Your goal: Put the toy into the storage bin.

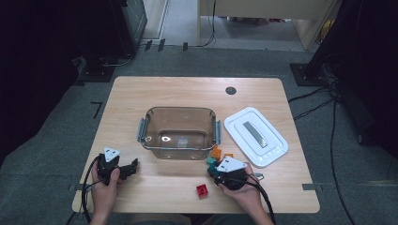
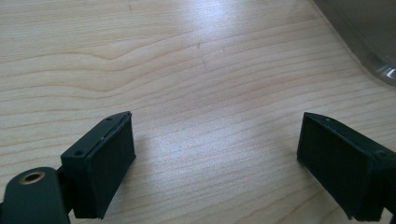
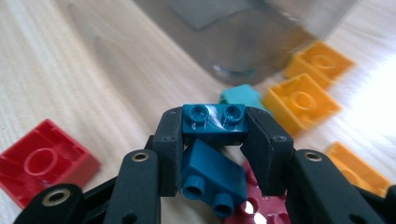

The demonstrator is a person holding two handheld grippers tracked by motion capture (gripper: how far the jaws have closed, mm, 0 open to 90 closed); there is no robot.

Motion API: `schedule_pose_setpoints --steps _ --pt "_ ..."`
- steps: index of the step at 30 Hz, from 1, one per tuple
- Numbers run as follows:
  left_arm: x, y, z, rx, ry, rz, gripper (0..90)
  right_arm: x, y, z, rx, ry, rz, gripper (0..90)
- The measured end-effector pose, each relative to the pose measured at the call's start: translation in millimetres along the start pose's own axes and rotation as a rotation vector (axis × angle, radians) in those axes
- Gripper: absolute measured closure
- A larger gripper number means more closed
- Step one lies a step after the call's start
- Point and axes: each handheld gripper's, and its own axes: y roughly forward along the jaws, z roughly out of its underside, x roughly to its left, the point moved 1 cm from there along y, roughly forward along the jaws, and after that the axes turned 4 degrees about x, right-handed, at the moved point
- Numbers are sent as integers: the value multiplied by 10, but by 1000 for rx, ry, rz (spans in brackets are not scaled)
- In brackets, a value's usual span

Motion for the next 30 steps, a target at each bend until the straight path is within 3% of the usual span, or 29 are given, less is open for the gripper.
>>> schedule_pose_setpoints --steps 14,23,30 --pt "0 0 0 0 0 0 110 -366 -374 23 -41 82 51 603" --pt "0 0 0 0 0 0 110 -574 -671 -79 -41 108 14 603" --pt "0 0 0 0 0 0 110 -662 -811 -265 -46 105 -53 603"
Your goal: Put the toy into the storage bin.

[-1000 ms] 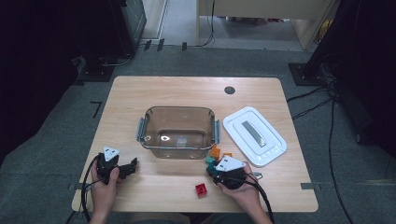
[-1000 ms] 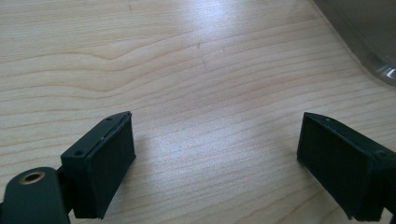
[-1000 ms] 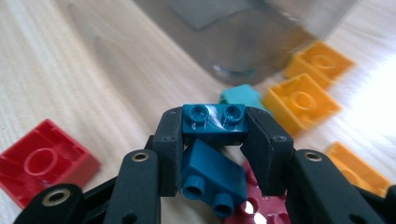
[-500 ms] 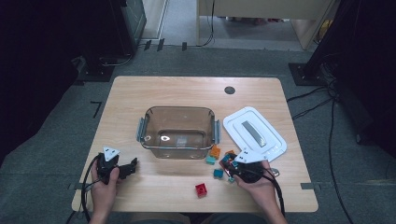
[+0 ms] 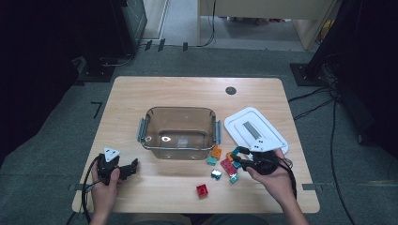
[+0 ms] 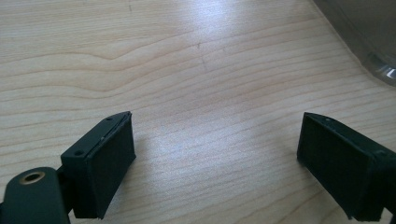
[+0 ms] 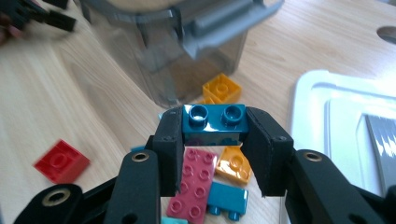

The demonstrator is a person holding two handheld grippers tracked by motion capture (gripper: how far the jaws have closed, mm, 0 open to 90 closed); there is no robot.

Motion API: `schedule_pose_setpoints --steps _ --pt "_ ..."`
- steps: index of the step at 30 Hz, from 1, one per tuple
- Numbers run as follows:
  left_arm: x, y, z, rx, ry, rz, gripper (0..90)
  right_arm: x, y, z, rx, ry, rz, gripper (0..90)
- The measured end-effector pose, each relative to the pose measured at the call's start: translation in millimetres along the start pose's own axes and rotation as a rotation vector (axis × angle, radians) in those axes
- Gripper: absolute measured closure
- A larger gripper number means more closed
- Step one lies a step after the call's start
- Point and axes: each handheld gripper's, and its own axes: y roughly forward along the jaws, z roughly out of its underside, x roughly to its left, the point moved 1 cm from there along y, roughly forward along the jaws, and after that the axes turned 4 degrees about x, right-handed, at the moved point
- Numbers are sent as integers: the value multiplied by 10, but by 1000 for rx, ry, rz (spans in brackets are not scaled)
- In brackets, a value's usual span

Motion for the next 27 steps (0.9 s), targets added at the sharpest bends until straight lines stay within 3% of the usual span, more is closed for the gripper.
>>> schedule_pose_setpoints --steps 7,16,24,27 --pt "0 1 0 -1 0 0 110 -23 -72 -252 -26 4 -25 604" --pt "0 0 0 0 0 0 110 55 -41 -623 -45 -37 -58 603" --pt "-2 2 0 -3 -4 1 110 190 164 -951 -51 -83 -96 603" --pt "-2 3 -1 -3 -3 1 110 217 283 -1019 -39 -80 -109 603"
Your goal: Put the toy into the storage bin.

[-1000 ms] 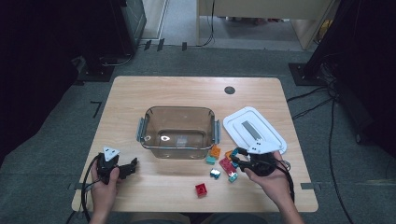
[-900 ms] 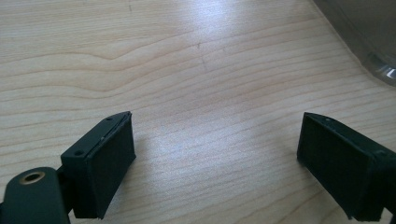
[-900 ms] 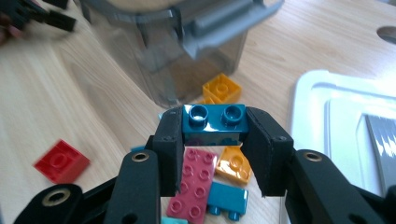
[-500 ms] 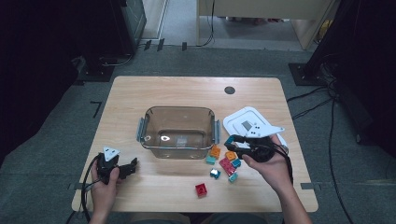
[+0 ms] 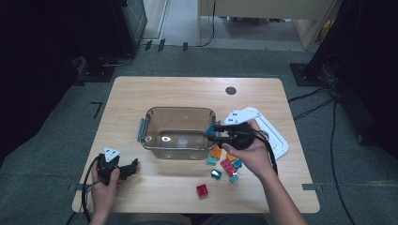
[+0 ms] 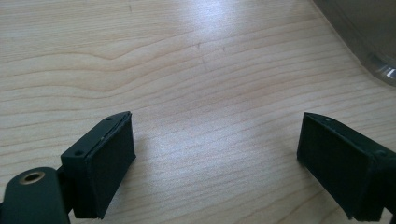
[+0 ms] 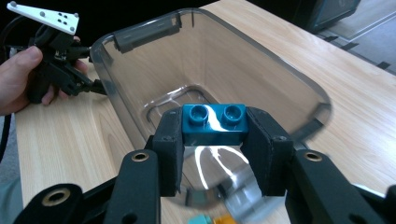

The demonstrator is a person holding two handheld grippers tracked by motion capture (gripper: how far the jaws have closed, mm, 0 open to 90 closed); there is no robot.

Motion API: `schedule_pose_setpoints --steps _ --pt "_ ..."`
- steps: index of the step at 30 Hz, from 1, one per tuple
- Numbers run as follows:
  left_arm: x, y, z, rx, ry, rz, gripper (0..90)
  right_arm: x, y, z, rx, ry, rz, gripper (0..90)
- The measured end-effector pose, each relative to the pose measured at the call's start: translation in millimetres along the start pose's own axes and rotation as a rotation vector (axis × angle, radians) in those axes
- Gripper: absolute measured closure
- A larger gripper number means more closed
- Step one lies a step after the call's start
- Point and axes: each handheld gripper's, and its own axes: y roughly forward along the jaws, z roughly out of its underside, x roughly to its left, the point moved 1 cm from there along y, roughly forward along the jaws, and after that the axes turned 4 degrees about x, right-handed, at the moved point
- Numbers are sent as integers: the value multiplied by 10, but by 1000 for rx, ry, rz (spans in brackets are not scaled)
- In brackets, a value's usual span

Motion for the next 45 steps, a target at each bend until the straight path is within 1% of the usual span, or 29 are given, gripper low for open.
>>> schedule_pose_setpoints --steps 5,9,10,15,18,23,26,30,35,40,43,45 --pt "0 1 0 -1 0 0 110 -13 229 -44 29 7 -14 603" --pt "0 1 0 -1 0 -1 110 -28 409 -61 63 12 -9 603" --pt "0 1 0 -2 0 -1 110 -28 444 -65 71 21 -10 603" --pt "0 1 0 -1 0 -1 110 -11 559 -81 97 15 -12 601" --pt "0 2 0 -1 0 0 110 11 571 -95 93 7 -1 573" --pt "0 2 -1 -1 0 0 110 5 529 -105 71 28 0 523" --pt "0 2 -1 -1 0 -1 110 -3 470 -99 44 38 -2 498" --pt "0 2 -1 -1 0 0 110 2 347 -66 9 48 1 448" --pt "0 1 -1 0 0 0 110 6 175 29 -8 65 10 374" --pt "-1 2 0 -2 -1 0 110 9 24 166 -6 76 31 263" --pt "1 0 -1 1 2 -1 110 5 -92 291 -20 101 47 196" --pt "-1 2 -1 -1 0 0 110 -9 -166 386 -35 117 55 179"
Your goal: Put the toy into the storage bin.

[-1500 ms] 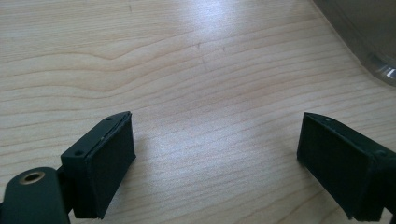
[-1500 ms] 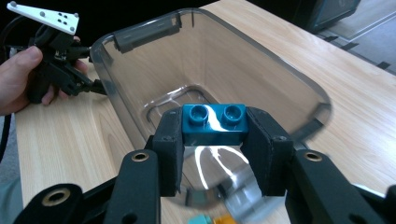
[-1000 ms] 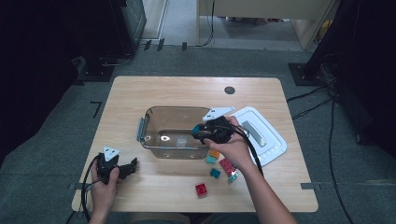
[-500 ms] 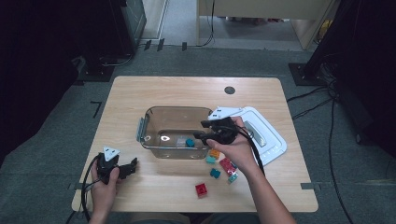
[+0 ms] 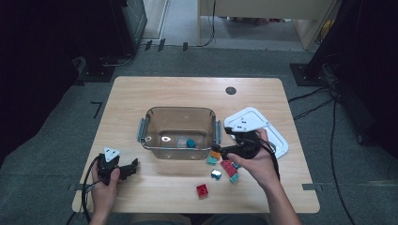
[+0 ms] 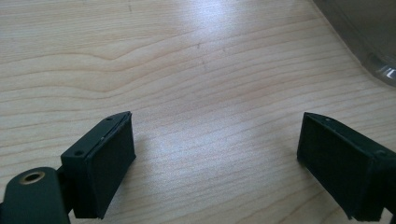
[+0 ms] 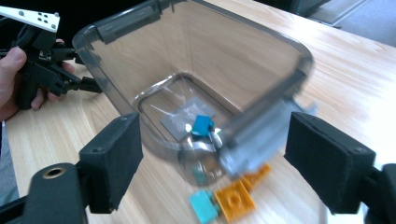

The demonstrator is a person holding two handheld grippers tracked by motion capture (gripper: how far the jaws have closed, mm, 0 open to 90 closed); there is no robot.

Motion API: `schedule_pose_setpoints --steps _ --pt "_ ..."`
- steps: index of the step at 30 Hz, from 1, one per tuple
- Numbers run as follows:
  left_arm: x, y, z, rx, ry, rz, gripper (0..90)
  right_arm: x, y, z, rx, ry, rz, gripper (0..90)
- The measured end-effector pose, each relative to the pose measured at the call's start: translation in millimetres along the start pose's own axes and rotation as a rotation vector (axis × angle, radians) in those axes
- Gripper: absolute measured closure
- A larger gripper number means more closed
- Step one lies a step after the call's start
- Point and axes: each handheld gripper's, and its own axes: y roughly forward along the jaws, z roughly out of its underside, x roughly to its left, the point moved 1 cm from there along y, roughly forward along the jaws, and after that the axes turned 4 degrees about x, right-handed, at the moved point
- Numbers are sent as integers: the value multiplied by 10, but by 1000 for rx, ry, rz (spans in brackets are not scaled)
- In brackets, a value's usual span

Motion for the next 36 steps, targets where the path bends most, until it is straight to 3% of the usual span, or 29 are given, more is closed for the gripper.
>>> schedule_pose_setpoints --steps 7,11,17,24,36 --pt "1 -1 0 1 1 0 110 -81 -182 320 -33 38 32 147" --pt "1 -1 -1 2 2 1 110 -101 -183 491 -15 52 44 148" --pt "1 1 -2 1 1 1 110 -61 -86 702 -13 55 -12 152" --pt "1 1 -2 1 2 1 110 149 144 842 18 39 -95 189" --pt "1 1 -2 1 1 1 110 582 493 1056 93 -62 -233 289"
